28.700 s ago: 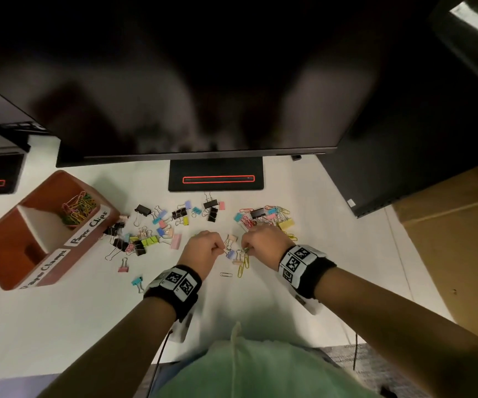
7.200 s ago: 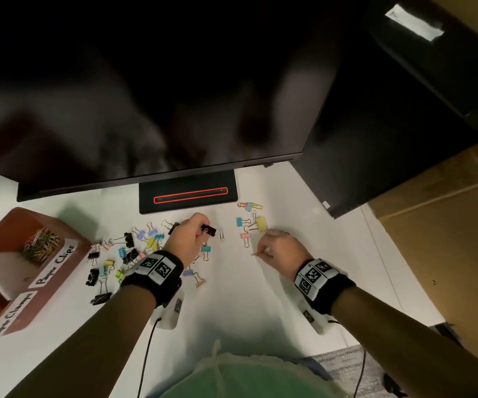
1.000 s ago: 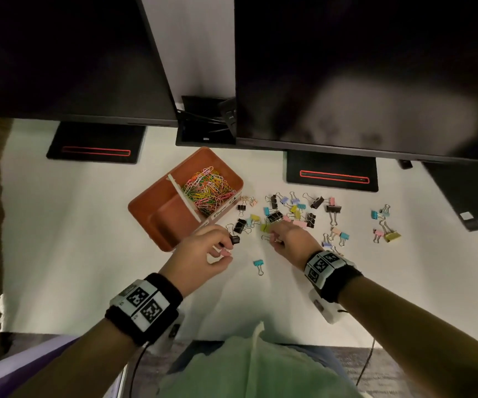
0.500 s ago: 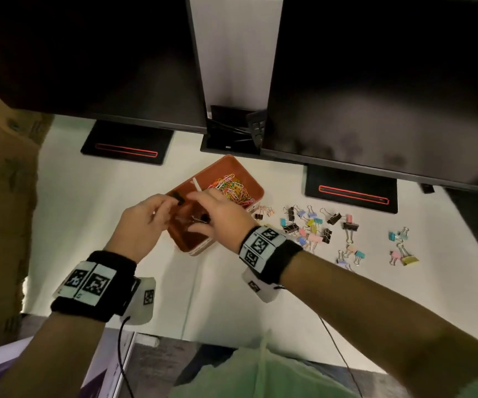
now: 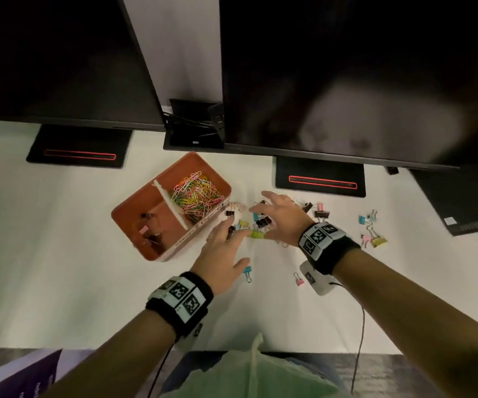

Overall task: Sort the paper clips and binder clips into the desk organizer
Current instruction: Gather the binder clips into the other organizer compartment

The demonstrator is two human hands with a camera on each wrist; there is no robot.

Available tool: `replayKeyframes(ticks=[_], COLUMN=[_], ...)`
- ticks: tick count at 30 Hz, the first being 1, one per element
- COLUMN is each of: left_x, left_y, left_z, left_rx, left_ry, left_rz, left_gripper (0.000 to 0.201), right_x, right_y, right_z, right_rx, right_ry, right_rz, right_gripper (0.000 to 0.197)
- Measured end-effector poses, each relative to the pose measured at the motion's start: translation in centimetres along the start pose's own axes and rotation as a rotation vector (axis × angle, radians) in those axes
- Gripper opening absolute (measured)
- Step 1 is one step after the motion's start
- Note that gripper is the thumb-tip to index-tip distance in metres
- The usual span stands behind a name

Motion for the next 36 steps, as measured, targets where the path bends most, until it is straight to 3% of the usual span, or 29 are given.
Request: replayKeyframes(ticks=[5,13,21,26,31,36], left_x=[2.5,3.0,1.3,-3.3,-11.2,-15.6], left_y=[2.7,2.9,2.8,1.1,-1.6,-3.5], left_z=[-0.6,-2.1,-2.4,1.2,1.2,-6.1], left_rx=[-0.048,0.000,-0.070,0.073,0.060,-0.270], left_ry=[0.143,0.054,-0.163,-0.241,-0.277,-0.341], left_rz=[0.054,0.112,0.239,0.396,0.574,0.662], left_gripper=[0.049,0.033,0.021,0.019,0.021,0.021], right_x=[1.9,2.1,-0.2,-3.4,-6.0,-5.1], right_y=[0.9,0.3,-0.5,-1.0,-0.3,1.4], right_z=[0.2,0.6,2.1,2.0,-3.5,-13.4], right_rx=[-0.037,-0.073,-0.042,-0.064,-0.208,-0.443], right_ry=[-0.077,0.093,0.265,0.360,0.411,0.485], right_rz=[-0.121,-0.044,0.143,0.289,0.313,0.249], right_gripper=[0.051,0.022,0.014,0.013,0.013,0.012])
Point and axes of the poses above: each hand's wrist, its own y-axis towards the middle knuckle, its own x-axis out of the palm, z = x × y, the point moved 6 cm from there along y, towards the middle knuckle, and after that the axes turned 11 degrees about z, right-handed, at the moved point
